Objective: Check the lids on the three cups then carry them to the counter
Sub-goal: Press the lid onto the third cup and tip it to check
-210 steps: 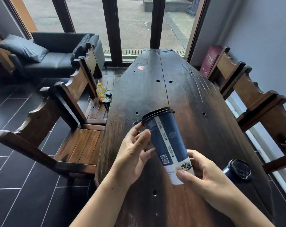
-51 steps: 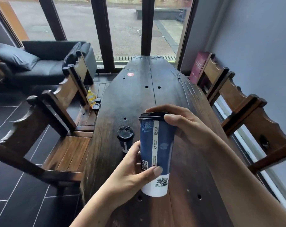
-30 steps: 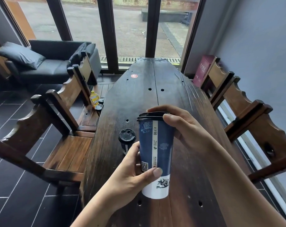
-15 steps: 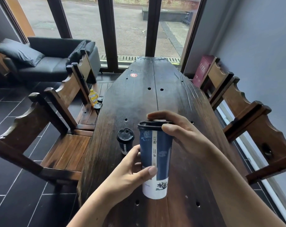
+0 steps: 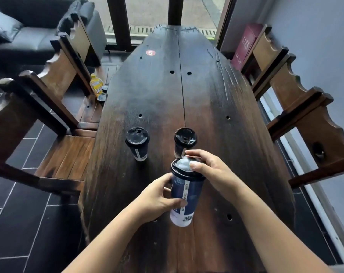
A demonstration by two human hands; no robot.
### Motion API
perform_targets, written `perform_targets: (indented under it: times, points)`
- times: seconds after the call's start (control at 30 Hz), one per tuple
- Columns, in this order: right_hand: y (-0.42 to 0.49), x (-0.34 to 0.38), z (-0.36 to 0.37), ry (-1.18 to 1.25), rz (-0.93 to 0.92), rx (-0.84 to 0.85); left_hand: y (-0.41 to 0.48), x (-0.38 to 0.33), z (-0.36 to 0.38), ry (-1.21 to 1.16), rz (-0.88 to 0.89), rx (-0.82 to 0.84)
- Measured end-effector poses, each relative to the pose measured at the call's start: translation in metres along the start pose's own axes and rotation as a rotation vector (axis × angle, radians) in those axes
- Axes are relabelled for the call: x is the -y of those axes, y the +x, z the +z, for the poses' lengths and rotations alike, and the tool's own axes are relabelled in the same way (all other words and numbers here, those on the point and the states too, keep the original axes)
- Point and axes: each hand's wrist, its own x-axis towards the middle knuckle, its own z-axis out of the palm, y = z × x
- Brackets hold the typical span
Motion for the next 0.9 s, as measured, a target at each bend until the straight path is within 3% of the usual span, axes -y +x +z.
perform_targets:
  times: [0.17,0.4,0.7,0.9]
  points:
    - [0.022,-0.052,-0.002,-0.076,0.078,-0.083,0.043,0.042,0.01,0.132,-0.027,0.037]
    - [0.046,-0.097,-0.005,-0.332,0.115,-0.148,0.085,0.09,0.021,0.298,0.083,0.034]
    - [0.063,-0.109,0.014,-0.664,0.012,-0.189,0.103,0.119,0.025,0.37,0.15,0.044]
    - [0.068,-0.097,0.02,-0.92,0.067,-0.115,0.096,0.116,0.023,0.431,0.086,0.052]
